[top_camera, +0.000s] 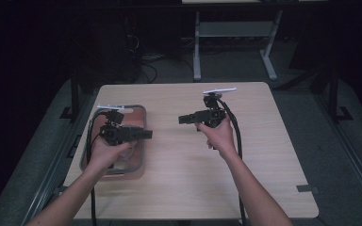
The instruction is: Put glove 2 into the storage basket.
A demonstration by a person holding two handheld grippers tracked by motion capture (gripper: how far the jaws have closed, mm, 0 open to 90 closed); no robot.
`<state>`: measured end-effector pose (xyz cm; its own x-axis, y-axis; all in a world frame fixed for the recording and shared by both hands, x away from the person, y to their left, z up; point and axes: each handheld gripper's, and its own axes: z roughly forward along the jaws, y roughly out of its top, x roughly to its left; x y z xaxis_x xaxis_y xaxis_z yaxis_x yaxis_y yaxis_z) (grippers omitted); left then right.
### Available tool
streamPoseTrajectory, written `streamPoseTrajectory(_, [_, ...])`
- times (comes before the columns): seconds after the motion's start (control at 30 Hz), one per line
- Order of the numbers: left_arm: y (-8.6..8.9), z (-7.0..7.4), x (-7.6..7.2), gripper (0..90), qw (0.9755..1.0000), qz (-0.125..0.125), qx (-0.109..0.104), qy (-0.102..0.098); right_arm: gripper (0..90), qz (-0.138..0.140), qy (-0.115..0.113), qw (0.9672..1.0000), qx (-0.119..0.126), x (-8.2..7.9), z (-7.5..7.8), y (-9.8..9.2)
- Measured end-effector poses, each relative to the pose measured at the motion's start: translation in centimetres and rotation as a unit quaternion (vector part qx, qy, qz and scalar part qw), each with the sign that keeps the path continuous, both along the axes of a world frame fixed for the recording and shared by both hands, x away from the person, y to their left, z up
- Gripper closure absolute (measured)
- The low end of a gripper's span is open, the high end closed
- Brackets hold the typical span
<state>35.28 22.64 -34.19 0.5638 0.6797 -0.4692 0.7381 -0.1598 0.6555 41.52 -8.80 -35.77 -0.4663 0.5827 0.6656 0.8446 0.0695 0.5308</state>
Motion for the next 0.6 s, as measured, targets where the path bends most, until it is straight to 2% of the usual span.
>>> streamPoseTrajectory(0.6, [-3.8,-0.9,-0.6,33.7,0.9993,-0.036,-0.006,0.003,51.4,-0.025,0.018,0.9995,0.004,-1.0,-1.8,-4.0])
